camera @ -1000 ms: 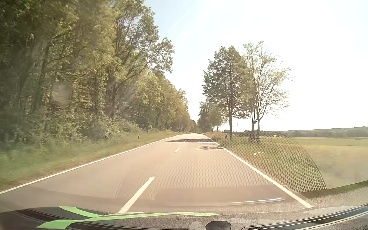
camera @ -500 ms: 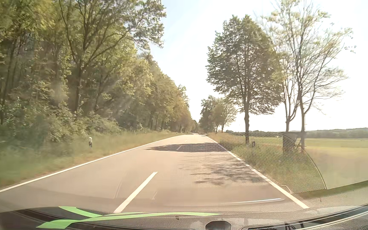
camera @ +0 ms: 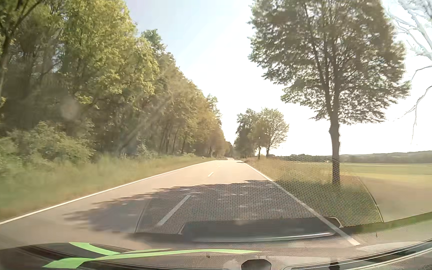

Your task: Follow the waypoints while adhering to traffic rules and regulations

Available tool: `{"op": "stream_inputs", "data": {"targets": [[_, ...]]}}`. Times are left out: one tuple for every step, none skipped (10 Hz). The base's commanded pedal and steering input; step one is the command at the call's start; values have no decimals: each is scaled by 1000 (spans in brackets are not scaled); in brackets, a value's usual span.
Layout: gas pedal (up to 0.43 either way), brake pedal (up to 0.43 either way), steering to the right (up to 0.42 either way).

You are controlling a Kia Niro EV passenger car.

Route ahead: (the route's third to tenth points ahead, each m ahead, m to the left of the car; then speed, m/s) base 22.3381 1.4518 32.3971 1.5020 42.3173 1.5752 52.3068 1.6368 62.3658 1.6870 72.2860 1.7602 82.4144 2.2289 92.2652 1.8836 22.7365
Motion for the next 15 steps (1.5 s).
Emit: {"op": "stream_inputs", "data": {"targets": [[260,0,-2],[260,0,-2],[240,0,-1],[220,0,-2],[220,0,-1],[220,0,-2],[220,0,-2],[240,0,-2],[240,0,-1],[240,0,-3],[228,0,-4],[209,0,-4],[209,0,-5],[220,0,-5],[228,0,-5]]}}
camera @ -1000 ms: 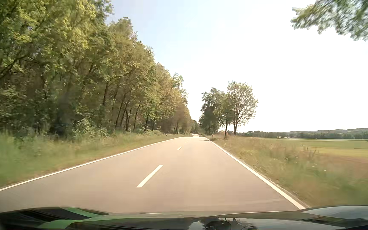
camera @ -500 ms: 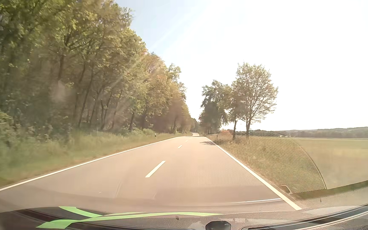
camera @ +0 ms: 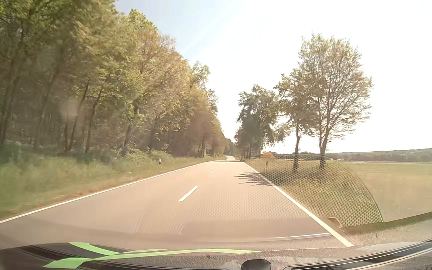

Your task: Follow the waypoints while adhering to traffic rules and regulations

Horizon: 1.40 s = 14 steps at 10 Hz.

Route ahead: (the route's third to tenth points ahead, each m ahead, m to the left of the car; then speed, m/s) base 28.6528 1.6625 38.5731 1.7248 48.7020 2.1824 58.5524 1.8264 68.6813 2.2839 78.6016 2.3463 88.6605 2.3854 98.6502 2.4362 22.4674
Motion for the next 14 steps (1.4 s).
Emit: {"op": "stream_inputs", "data": {"targets": [[240,0,-5],[240,0,-5],[228,0,-5],[220,0,-6],[220,0,-4],[220,0,-2],[240,0,-1],[248,0,-1],[260,0,-1],[260,0,-1],[260,0,-1],[240,0,-1],[209,0,-1],[209,0,-1]]}}
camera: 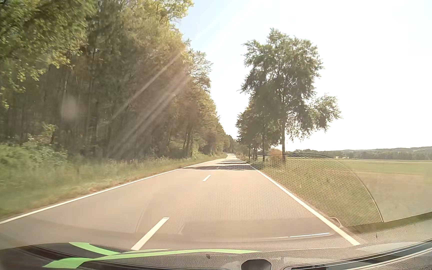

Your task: Follow the waypoints while adhering to traffic rules and regulations

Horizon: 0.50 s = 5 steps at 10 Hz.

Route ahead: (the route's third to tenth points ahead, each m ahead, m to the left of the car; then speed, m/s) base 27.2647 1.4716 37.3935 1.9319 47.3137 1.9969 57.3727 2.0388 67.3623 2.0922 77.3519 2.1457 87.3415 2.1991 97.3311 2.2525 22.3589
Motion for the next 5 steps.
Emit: {"op": "stream_inputs", "data": {"targets": [[209,0,-1],[240,0,-2],[260,0,-3],[268,0,-3],[268,0,-3]]}}
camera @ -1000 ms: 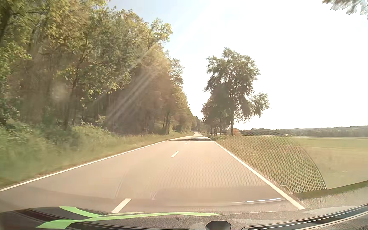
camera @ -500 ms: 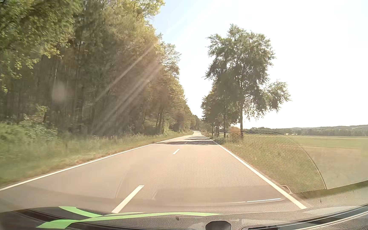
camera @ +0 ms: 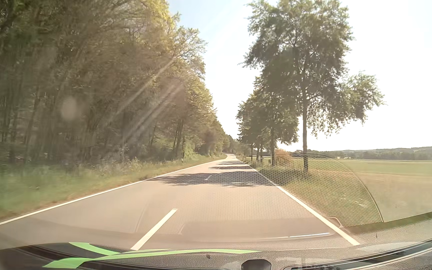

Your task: Follow the waypoints while adhering to traffic rules and regulations

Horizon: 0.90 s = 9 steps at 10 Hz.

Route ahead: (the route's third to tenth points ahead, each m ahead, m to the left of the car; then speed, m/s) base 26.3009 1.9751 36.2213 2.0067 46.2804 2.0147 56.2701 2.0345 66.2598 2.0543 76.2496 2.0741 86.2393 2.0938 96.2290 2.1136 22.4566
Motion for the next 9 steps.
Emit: {"op": "stream_inputs", "data": {"targets": [[260,0,-3],[220,0,-3],[209,0,-3],[209,0,-3],[197,0,-3],[189,0,-3],[189,0,-3],[177,0,-3],[177,0,-3]]}}
